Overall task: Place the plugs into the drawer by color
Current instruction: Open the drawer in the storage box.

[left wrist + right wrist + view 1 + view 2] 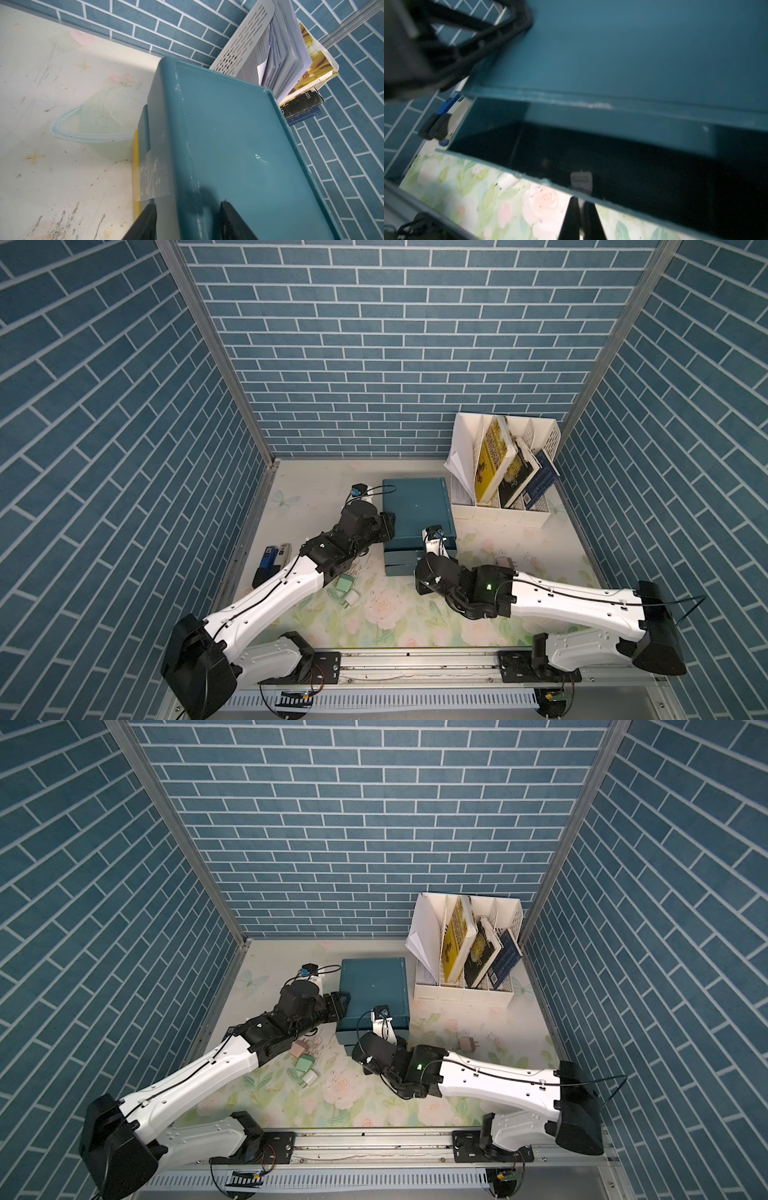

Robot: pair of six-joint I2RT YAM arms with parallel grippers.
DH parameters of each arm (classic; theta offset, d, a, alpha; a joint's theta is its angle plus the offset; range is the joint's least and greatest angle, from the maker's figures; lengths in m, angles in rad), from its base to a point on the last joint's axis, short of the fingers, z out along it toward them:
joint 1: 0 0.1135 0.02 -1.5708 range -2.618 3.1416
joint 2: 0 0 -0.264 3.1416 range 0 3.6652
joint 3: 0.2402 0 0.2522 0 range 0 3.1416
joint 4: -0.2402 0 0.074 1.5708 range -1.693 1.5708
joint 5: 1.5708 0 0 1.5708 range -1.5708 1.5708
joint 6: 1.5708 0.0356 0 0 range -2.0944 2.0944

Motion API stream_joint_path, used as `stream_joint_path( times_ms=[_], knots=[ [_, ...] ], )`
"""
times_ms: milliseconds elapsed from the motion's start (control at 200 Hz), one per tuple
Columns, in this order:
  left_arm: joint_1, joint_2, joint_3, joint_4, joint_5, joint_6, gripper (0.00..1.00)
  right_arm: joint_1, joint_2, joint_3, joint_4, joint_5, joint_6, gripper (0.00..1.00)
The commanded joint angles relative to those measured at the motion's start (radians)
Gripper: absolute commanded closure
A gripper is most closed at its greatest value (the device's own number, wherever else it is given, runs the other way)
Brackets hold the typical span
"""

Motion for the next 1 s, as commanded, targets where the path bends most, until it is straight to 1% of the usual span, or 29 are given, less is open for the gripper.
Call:
stream_joint_path(
  times_ms=[0, 120, 240, 365, 410, 430, 465, 490, 530, 550, 570, 705, 795, 855, 930, 990],
  knots=[
    [-0.002, 0.031, -0.005, -0.093, -0.042, 0.01, 0.46, 0.059, -0.032, -0.017, -0.08, 0.02, 0.085, 1.0],
    [-0.002, 0.036, -0.008, -0.088, -0.036, 0.002, 0.48, 0.084, -0.066, -0.055, -0.061, 0.012, 0.108, 1.0],
    [-0.002, 0.037, -0.016, -0.084, -0.037, -0.005, 0.48, 0.112, -0.074, -0.054, -0.058, 0.023, 0.112, 1.0],
    [-0.002, 0.031, -0.019, -0.085, -0.042, -0.008, 0.48, 0.117, -0.072, -0.059, -0.042, 0.014, 0.11, 1.0],
    [-0.002, 0.027, -0.018, -0.086, -0.04, -0.008, 0.47, 0.117, -0.065, -0.052, -0.055, 0.013, 0.104, 1.0],
    [-0.002, 0.026, -0.018, -0.085, -0.04, -0.009, 0.46, 0.117, -0.061, -0.044, -0.071, 0.016, 0.102, 0.92],
    [-0.002, 0.02, -0.015, -0.085, -0.038, -0.009, 0.43, 0.119, -0.06, -0.025, -0.104, 0.033, 0.102, 0.74],
    [-0.002, 0.015, -0.012, -0.085, -0.037, -0.011, 0.41, 0.119, -0.062, -0.01, -0.125, 0.042, 0.099, 0.53],
    [-0.002, 0.006, -0.003, -0.085, -0.033, -0.009, 0.38, 0.12, -0.073, 0.015, -0.155, 0.06, 0.089, 0.29],
    [-0.002, 0.001, 0.002, -0.086, -0.031, -0.005, 0.38, 0.121, -0.082, 0.027, -0.17, 0.069, 0.084, 0.21],
    [-0.002, -0.005, 0.01, -0.088, -0.03, -0.002, 0.37, 0.121, -0.093, 0.041, -0.184, 0.078, 0.08, 0.17],
    [-0.002, -0.025, 0.087, -0.116, -0.042, 0.031, 0.32, 0.116, -0.162, 0.124, -0.291, 0.149, 0.074, 0.15],
    [-0.002, -0.024, 0.123, -0.125, -0.04, 0.044, 0.31, 0.058, -0.203, 0.157, -0.33, 0.146, 0.073, 0.15],
    [-0.002, -0.026, 0.13, -0.125, -0.039, 0.048, 0.31, -0.027, -0.235, 0.145, -0.302, 0.086, 0.043, 0.15],
    [-0.002, -0.027, 0.121, -0.117, -0.031, 0.048, 0.31, -0.164, -0.269, 0.107, -0.227, -0.037, -0.017, 0.15],
    [-0.002, -0.031, 0.109, -0.112, -0.024, 0.044, 0.31, -0.248, -0.271, 0.091, -0.181, -0.111, -0.06, 0.15]
  ],
)
